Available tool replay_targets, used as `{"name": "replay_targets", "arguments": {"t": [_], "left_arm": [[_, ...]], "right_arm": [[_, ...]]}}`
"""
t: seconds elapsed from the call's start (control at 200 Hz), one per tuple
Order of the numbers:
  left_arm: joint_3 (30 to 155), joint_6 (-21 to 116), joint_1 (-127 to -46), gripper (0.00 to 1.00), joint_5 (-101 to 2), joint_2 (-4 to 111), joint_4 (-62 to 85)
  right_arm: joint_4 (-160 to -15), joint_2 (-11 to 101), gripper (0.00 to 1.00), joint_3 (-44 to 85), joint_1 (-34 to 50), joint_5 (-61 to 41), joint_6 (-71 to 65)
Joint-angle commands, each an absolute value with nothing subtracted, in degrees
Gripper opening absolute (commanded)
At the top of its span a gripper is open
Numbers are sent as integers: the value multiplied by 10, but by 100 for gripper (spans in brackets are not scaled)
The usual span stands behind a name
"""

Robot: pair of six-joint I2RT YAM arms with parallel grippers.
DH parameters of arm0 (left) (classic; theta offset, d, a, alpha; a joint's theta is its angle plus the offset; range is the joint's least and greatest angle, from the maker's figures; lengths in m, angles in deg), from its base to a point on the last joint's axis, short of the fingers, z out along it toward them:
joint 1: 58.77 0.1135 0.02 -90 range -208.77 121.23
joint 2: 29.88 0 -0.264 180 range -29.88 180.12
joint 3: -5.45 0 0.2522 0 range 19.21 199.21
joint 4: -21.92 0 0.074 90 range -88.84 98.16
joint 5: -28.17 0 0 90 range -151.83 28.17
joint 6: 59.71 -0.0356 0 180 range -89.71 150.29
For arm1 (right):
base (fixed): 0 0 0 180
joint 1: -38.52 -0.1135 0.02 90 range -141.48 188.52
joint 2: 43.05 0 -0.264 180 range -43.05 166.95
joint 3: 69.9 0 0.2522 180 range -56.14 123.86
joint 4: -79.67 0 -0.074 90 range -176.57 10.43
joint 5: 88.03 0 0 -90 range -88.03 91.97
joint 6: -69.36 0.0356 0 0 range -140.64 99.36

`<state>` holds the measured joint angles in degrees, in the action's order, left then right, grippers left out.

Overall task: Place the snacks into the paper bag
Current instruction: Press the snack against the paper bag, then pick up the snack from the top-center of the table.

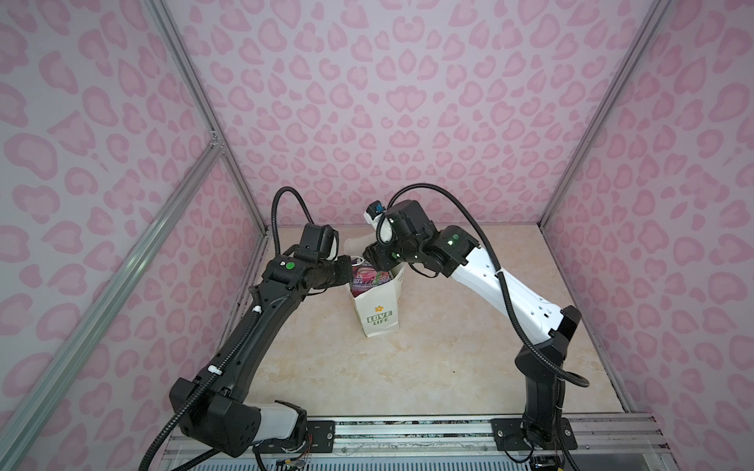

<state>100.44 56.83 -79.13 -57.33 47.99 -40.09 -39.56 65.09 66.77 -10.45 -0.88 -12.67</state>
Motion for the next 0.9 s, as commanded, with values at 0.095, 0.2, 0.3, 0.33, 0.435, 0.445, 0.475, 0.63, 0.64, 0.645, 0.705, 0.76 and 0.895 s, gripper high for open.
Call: {"name": "replay_targets", "arguments": {"t": [0.095,0.2,0.3,0.33,0.435,0.445,0.475,0.63,0.64,0.645,0.705,0.76,0.895], "left_arm": [[1007,566,-791,4,-570,481,-404],[1007,566,-791,3,-569,482,-403],[1006,567,-791,4,-566,482,-403],[1006,567,-791,4,-566,483,-403],[1006,567,-791,4,-563,487,-402],[1006,567,-791,4,-563,486,-402],[1006,567,-791,4,-562,487,-402],[1006,567,-791,3,-560,485,-402],[1006,567,-791,4,-560,485,-402],[1006,567,-791,4,-560,485,-402],[1006,567,-791,3,-561,485,-402],[1006,566,-791,4,-561,484,-402],[1006,566,-791,4,-562,482,-402]], "right_arm": [[-476,551,82,575,-90,17,-122],[-492,498,84,512,-67,31,-110],[-519,445,86,431,-30,33,-88],[-528,430,86,406,-16,31,-80],[-558,388,87,329,39,18,-52],[-561,386,88,321,44,16,-49],[-573,380,88,301,64,5,-39],[-637,379,89,206,147,-33,7],[-642,380,89,200,152,-37,10],[-645,381,89,198,155,-39,11],[-679,396,89,172,186,-64,31],[-707,415,89,157,211,-83,49],[-777,471,89,139,250,-93,77]]}}
